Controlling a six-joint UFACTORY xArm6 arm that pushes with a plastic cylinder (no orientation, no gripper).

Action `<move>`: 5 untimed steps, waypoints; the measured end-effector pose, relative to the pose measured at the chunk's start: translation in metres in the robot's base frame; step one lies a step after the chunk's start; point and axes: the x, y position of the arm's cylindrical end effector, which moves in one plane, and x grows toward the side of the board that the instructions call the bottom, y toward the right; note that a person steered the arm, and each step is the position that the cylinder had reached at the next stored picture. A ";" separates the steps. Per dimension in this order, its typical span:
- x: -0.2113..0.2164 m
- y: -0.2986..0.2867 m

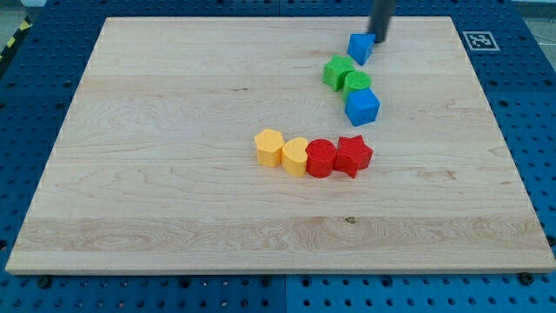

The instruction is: Place the blue triangle above the green star

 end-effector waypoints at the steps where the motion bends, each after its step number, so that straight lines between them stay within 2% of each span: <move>1: 0.018 0.038; 2: 0.033 0.017; 3: 0.033 -0.029; 5: 0.003 -0.042</move>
